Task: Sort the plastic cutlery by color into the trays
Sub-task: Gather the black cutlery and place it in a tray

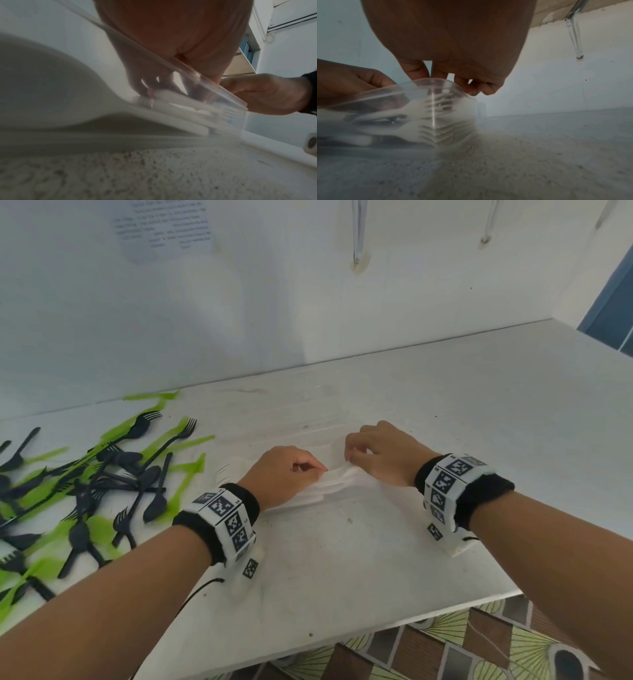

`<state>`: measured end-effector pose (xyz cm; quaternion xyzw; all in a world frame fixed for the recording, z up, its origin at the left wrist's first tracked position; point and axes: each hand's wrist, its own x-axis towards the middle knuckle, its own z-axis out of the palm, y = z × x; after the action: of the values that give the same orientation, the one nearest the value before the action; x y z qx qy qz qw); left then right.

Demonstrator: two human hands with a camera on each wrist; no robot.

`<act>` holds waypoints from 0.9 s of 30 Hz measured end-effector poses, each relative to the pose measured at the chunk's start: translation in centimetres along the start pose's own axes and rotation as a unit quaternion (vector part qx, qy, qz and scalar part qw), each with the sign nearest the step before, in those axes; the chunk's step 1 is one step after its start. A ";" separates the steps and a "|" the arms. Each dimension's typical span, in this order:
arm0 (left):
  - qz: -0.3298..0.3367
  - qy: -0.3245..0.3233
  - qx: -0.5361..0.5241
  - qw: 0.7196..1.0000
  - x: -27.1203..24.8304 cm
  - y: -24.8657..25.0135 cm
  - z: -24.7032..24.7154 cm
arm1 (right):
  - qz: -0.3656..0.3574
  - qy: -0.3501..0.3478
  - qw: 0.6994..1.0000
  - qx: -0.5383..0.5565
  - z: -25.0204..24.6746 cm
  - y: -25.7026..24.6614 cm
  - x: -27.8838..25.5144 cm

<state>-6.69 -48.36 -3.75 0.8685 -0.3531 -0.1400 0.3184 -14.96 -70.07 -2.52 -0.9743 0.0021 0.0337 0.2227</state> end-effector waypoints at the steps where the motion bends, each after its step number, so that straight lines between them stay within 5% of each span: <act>1: -0.003 -0.004 0.002 1.000 0.0 0.1 0.0 | -0.001 0.006 1.000 -0.006 0.1 -0.1 0.1; 14: -0.028 -0.017 -0.020 0.999 0.2 0.3 -0.1 | -0.016 0.105 0.991 -0.080 0.2 -0.5 0.5; 20: 0.007 0.107 0.007 0.994 -0.7 -0.1 -2.1 | -0.001 0.135 0.988 0.069 -0.8 -2.8 2.0; 22: -0.020 0.128 0.080 0.988 -1.3 0.3 -4.3 | -0.001 0.123 0.987 0.108 -1.2 -4.3 2.9; 27: -0.176 0.057 0.177 0.967 -3.7 -0.8 -10.8 | -0.006 0.042 0.983 0.178 -1.6 -9.0 5.2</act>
<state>-3.83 -40.45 4.02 0.9661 -0.1951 -0.0798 0.1490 -9.48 -62.57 2.45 -0.9197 0.0120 -0.0098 0.3923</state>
